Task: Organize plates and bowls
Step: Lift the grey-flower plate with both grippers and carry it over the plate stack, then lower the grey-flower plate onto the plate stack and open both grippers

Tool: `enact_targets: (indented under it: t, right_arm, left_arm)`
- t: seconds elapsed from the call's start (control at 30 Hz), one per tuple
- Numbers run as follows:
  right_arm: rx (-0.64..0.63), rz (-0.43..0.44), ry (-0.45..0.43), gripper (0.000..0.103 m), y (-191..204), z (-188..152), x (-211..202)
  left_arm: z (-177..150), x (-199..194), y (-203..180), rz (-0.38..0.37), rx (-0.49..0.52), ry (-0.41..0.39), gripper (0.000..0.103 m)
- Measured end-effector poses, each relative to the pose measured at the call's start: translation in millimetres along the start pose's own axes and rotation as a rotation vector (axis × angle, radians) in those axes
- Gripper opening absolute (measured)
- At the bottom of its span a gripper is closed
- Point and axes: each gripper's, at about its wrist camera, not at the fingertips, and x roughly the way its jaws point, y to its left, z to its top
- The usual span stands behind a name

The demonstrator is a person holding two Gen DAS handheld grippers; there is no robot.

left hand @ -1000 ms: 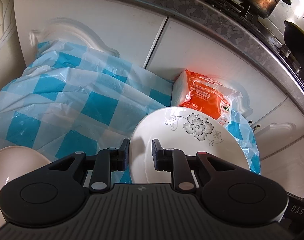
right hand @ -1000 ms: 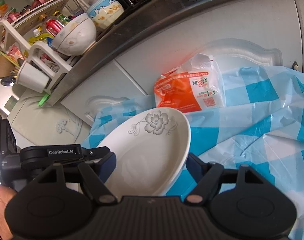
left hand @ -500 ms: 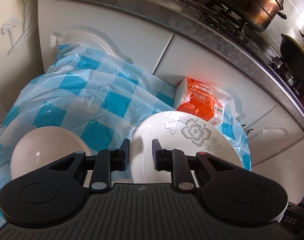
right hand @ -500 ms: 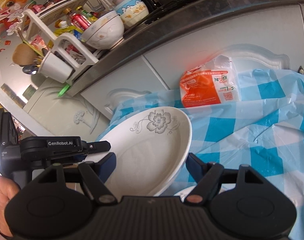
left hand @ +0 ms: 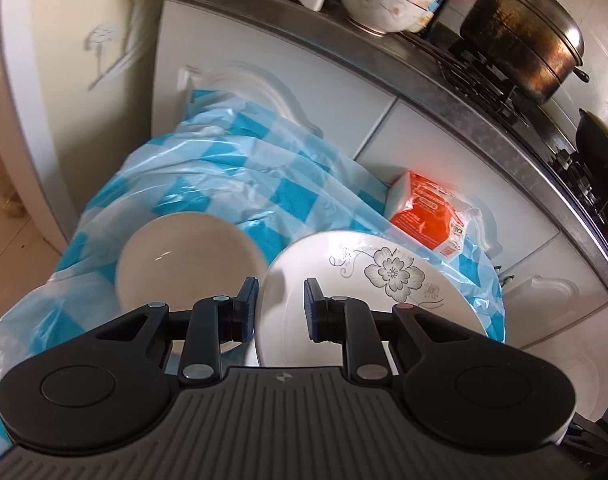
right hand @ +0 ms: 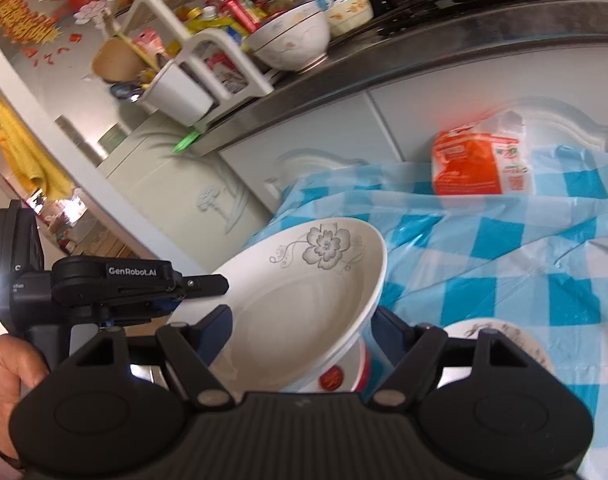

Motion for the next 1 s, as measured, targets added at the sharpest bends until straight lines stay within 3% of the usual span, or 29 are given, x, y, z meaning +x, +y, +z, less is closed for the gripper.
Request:
enact_targets:
  t: [0.4, 0.73, 1.0]
  right_arm:
    - [-0.086, 0.099, 0.098, 0.077, 44.2, -39.7, 6.9]
    - [-0.172, 0.108, 0.249, 0.076, 62.5, -90.8, 31.9]
    - [-0.247, 0.079, 0.329, 0.076, 70.0, -115.6, 44.9]
  left_arm:
    - [-47.2, -47.1, 62.1, 0.078, -0.11, 0.003, 0.022]
    - [-83.4, -56.7, 97.5, 0.146, -0.151, 0.0, 0.022]
    - [-100.1, -50.6, 114.3, 0.148, -0.183, -0.012, 0.022]
